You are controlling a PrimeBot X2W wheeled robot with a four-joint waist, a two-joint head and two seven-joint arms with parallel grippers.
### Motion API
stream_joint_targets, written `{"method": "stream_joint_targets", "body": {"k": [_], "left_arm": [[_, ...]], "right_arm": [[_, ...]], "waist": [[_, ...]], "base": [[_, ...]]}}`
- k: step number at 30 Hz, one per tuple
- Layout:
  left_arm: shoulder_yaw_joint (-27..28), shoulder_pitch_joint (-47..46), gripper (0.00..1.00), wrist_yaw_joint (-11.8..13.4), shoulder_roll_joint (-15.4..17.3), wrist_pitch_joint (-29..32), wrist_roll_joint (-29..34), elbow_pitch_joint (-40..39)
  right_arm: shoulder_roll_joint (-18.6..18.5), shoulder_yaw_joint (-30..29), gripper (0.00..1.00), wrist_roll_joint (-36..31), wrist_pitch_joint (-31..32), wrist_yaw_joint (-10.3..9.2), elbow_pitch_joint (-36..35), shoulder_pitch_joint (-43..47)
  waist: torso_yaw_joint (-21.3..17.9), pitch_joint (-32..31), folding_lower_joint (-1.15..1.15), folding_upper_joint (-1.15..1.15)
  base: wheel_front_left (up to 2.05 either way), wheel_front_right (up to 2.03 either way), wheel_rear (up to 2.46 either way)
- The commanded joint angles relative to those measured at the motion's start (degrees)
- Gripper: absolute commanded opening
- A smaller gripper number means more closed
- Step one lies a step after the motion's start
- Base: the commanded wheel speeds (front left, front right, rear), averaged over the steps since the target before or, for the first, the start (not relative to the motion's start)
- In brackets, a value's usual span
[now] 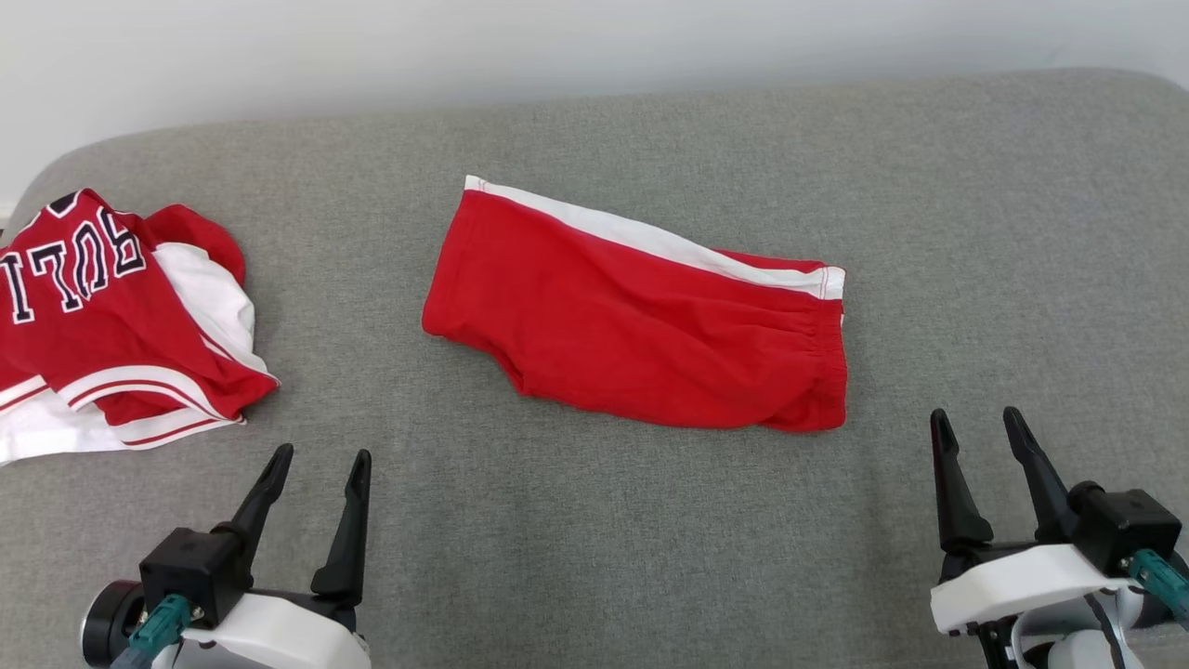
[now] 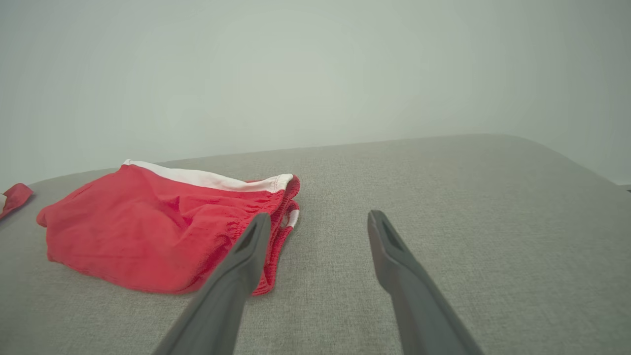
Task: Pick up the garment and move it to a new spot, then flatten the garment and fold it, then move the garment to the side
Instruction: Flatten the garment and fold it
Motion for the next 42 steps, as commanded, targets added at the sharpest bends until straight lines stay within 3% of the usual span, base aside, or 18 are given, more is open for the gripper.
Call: {"method": "stream_joint_targets", "body": {"k": [1,8,21,36,42], "left_arm": [[2.8,-0.9,1.00,0.1,1.2,-0.6,0.9,-1.3],[4.5,2.2,1.00,-2.3,-2.6,-0.6,3.2,0.7],[4.9,1.8,1.00,-7.0,-6.0,-0.6,5.3,4.8],[4.8,-1.3,1.00,-10.3,-8.5,-0.6,7.5,6.4],[5.1,-1.9,1.00,-11.2,-9.1,-0.6,8.0,6.8]], "right_arm": [[-0.2,0.9,1.00,1.1,-0.7,-0.02,-0.7,0.2],[-0.2,-0.3,1.00,4.0,-0.7,-0.02,1.5,1.8],[-0.2,0.2,1.00,7.2,-0.7,-0.02,7.2,-0.6],[-0.2,5.4,1.00,23.0,-0.7,-0.02,20.9,-14.0],[-0.5,6.1,1.00,25.7,0.8,-0.02,28.5,-19.9]], "waist": [[0.8,-0.9,0.00,0.00],[2.8,-2.6,0.00,0.00],[5.6,-3.2,0.00,0.00],[7.8,-0.3,0.00,0.00],[8.3,0.9,0.00,0.00]], "base": [[0.00,0.00,0.00],[0.00,0.00,0.00],[0.00,0.00,0.00],[0.00,0.00,0.00],[0.00,0.00,0.00]]}}
